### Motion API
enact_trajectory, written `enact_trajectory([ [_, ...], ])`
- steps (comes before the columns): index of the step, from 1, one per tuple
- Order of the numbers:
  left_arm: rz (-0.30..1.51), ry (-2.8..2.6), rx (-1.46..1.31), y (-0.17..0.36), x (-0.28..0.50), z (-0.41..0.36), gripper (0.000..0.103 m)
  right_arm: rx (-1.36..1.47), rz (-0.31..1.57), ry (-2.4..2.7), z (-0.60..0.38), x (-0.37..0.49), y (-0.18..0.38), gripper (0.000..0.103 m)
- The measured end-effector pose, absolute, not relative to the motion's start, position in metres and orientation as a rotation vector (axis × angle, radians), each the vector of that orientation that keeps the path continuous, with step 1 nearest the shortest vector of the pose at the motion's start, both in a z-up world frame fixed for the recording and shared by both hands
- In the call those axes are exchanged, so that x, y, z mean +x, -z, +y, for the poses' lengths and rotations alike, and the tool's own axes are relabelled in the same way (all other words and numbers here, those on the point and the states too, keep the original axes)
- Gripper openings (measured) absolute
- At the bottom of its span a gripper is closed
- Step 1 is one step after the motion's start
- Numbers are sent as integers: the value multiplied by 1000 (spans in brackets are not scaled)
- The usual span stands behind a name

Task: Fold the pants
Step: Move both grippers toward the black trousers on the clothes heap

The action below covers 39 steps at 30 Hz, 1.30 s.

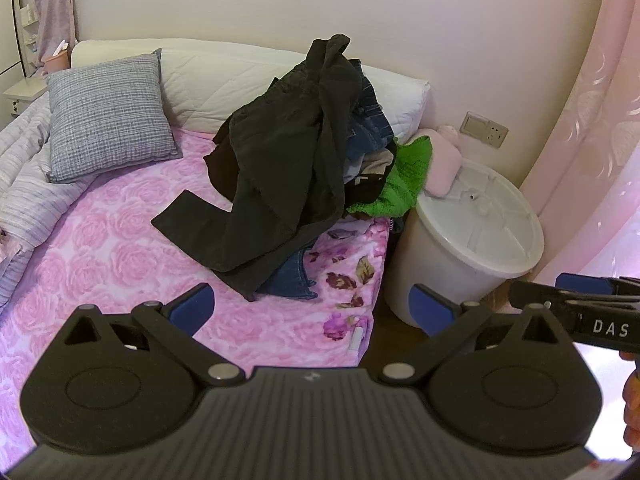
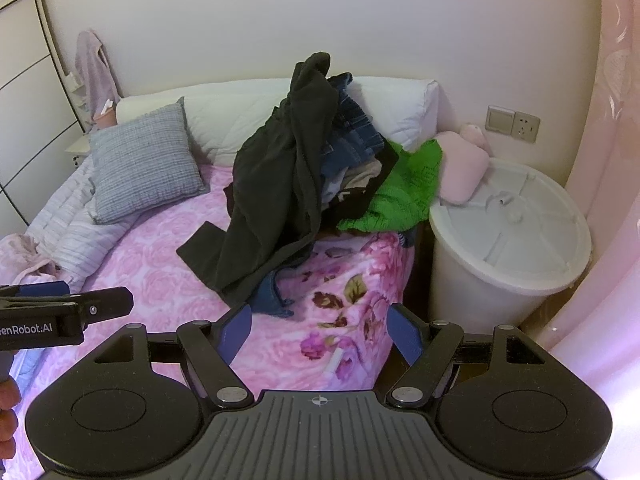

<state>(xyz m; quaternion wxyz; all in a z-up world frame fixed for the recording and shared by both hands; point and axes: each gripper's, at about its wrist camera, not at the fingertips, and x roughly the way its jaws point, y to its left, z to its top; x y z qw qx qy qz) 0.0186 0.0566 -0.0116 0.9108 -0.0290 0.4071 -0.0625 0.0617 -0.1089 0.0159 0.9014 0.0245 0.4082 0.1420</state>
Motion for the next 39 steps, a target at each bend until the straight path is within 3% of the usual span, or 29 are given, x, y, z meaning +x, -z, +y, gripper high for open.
enact_trajectory([
  [23, 828, 131, -67, 15, 40, 96, 102, 26, 845, -283, -68, 72, -11, 72],
  [39, 884, 37, -136, 45, 86, 133, 102, -17, 856, -360, -57, 138, 10, 72],
])
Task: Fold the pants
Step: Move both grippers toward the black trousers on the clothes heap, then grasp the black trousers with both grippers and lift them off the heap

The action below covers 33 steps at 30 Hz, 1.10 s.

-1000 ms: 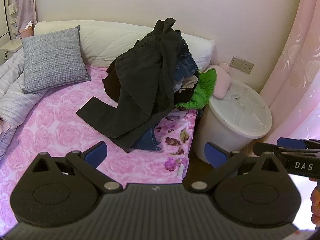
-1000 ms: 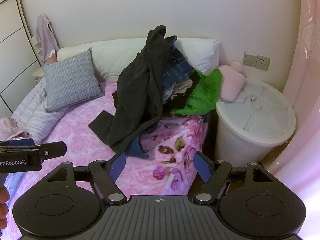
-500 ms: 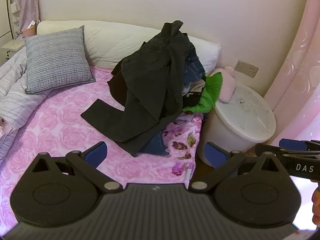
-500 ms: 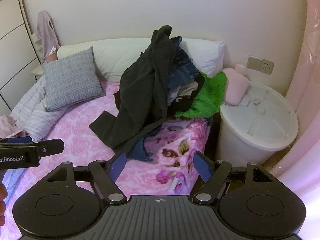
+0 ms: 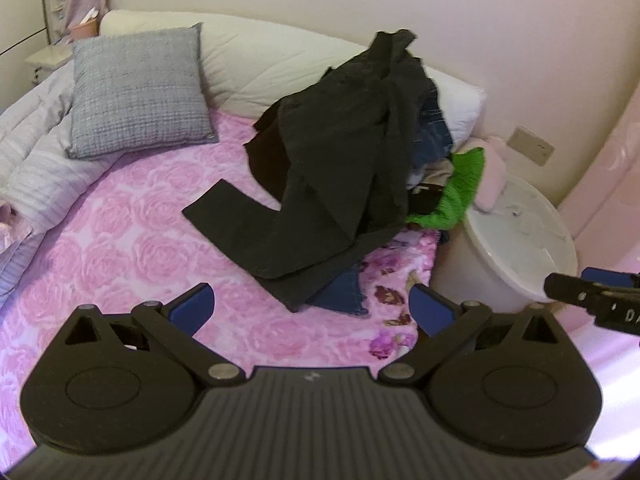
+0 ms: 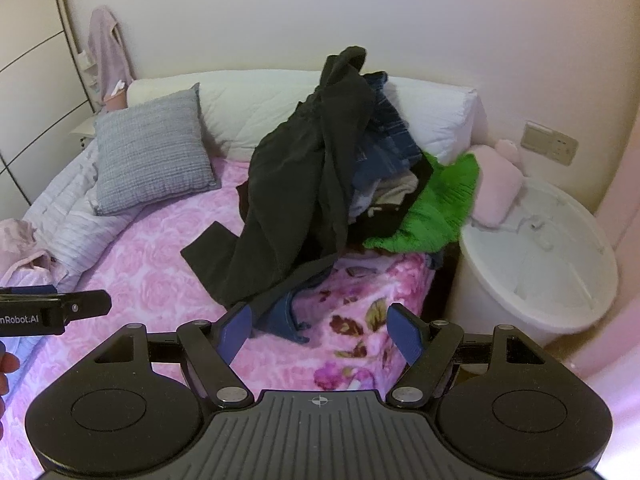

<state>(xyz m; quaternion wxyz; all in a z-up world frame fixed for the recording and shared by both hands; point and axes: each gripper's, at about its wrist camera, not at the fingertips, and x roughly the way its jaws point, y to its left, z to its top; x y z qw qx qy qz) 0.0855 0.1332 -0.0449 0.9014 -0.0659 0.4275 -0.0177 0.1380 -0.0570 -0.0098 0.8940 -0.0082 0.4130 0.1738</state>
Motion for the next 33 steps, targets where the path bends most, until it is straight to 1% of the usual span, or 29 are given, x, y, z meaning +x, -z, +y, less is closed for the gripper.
enact_trajectory([
  [8, 914, -31, -217, 78, 136, 148, 101, -54, 877, -403, -50, 211, 39, 72],
  [13, 939, -31, -259, 100, 193, 146, 100, -62, 889, -407, -46, 274, 56, 72],
  [17, 945, -25, -298, 116, 250, 135, 96, -87, 892, -412, -40, 324, 66, 72],
  [20, 959, -32, -334, 131, 292, 128, 95, -99, 898, -420, -34, 364, 75, 72],
  [27, 1009, -28, -378, 175, 363, 114, 95, -141, 933, -430, -10, 444, 107, 72],
  [33, 1074, -29, -453, 227, 404, 112, 95, -164, 952, -451, 7, 483, 133, 72],
])
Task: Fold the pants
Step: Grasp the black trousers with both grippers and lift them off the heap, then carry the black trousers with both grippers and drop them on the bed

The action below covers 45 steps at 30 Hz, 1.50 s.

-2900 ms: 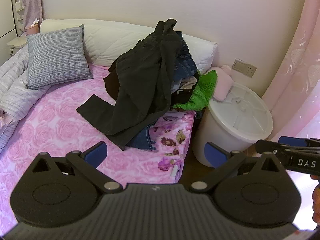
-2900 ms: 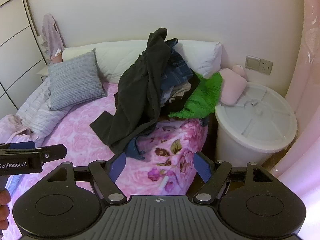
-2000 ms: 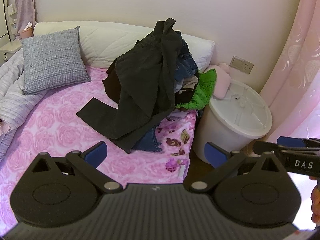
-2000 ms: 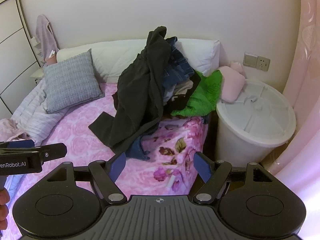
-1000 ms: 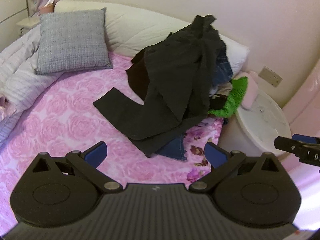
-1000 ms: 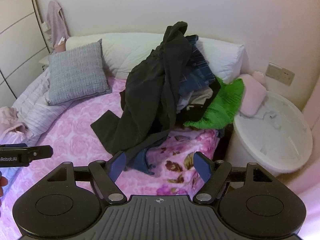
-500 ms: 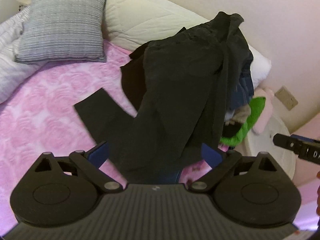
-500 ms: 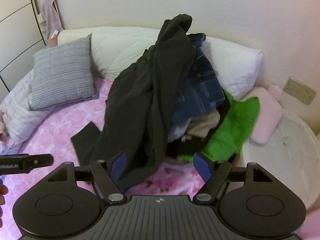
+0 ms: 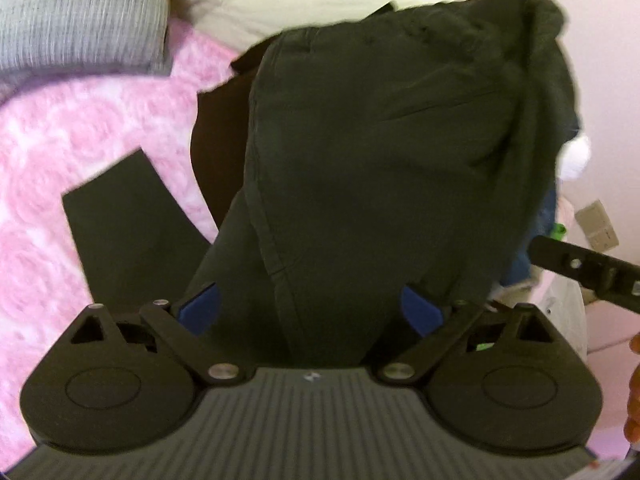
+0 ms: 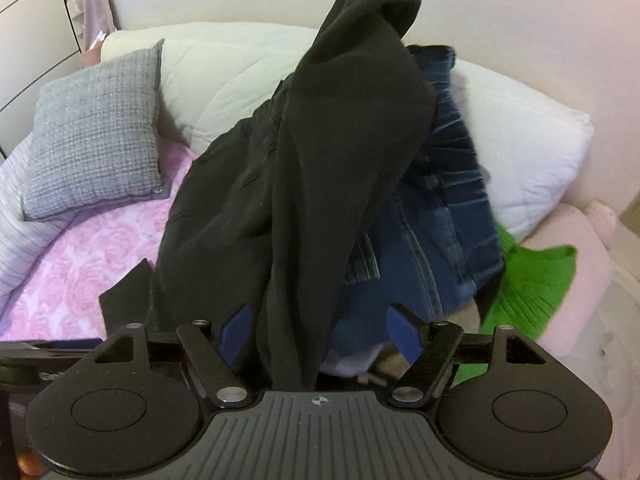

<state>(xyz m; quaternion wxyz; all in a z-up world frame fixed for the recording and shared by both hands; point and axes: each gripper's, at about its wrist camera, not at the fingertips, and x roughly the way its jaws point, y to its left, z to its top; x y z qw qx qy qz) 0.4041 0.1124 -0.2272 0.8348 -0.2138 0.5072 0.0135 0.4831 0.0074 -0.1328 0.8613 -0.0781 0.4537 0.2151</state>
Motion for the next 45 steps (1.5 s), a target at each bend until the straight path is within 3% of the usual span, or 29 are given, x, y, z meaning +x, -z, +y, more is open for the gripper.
enact_trajectory([
  [7, 1085, -34, -582, 275, 425, 121, 90, -191, 943, -486, 20, 510, 152, 72],
  [10, 1075, -13, -650, 284, 433, 123, 81, -197, 945, -497, 24, 517, 159, 72],
  [13, 1053, 27, -679, 279, 443, 122, 63, -203, 918, -500, 25, 520, 161, 71],
  [14, 1048, 37, -666, 275, 445, 122, 53, -205, 900, -505, 25, 520, 160, 56],
  [16, 1034, 36, -616, 266, 445, 121, 31, -227, 872, -502, 25, 519, 156, 39],
  [17, 1029, 22, -597, 262, 444, 123, 9, -209, 859, -529, 22, 518, 152, 15],
  [18, 1022, 2, -582, 256, 441, 126, 7, -187, 843, -547, 20, 517, 147, 12],
  [30, 655, -176, -476, 116, 357, 182, 5, -26, 651, -875, 43, 440, 59, 8],
  [45, 308, -618, -321, -63, 61, 278, 4, 202, 583, -1537, 159, 209, -53, 7],
])
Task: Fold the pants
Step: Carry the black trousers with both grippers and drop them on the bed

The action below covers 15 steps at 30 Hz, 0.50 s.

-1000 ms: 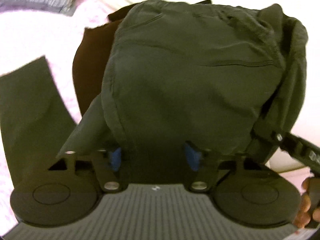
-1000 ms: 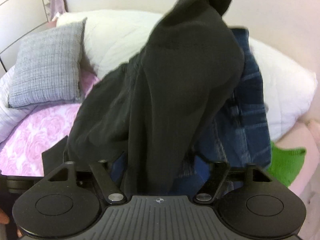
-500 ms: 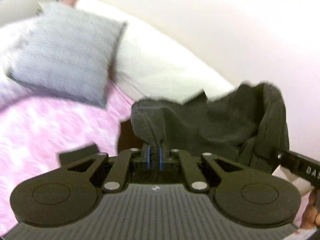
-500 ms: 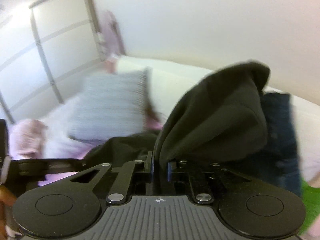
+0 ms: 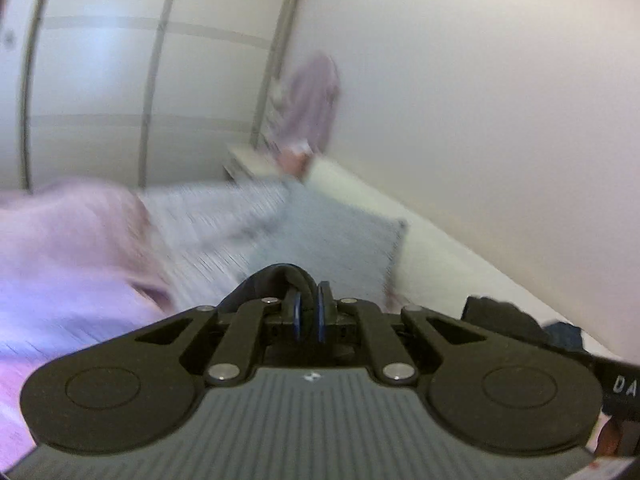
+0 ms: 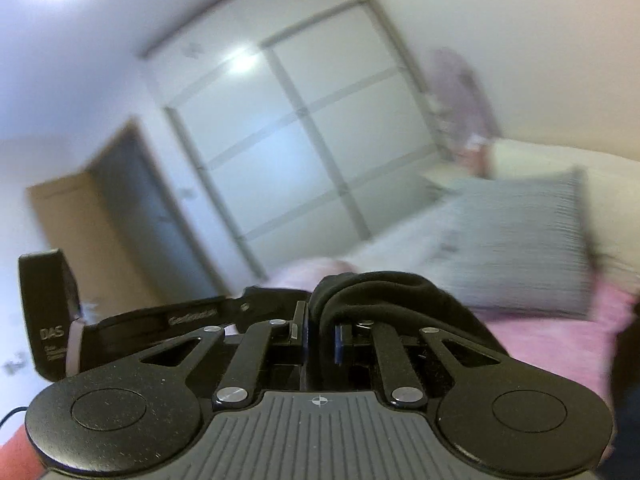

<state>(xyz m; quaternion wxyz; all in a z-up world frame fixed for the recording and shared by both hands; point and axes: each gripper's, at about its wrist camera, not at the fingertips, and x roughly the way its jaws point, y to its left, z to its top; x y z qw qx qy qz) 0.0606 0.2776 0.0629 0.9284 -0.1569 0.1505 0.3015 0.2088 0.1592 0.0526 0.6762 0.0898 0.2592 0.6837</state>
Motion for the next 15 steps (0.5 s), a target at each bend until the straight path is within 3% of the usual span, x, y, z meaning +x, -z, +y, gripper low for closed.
enact_trajectory([
  [6, 304, -699, -216, -114, -33, 310, 9, 177, 467, -1694, 210, 75, -86, 10],
  [7, 359, -727, -224, -111, -48, 319, 25, 114, 500, -1711, 223, 50, -82, 21],
  [8, 431, -741, -246, -104, -60, 327, 48, 3, 560, -1738, 237, 26, -75, 45],
  [9, 526, -763, -285, -90, -72, 338, 55, -114, 632, -1754, 249, 5, -63, 57],
  [10, 593, -792, -319, -74, -84, 345, 54, -238, 724, -1750, 264, -16, -47, 65],
  [12, 717, -865, -358, -36, -116, 349, 55, -426, 925, -1706, 273, -46, -1, 65],
  [15, 840, -951, -469, 16, -161, 335, 56, -550, 1043, -1698, 263, -68, 44, 65],
])
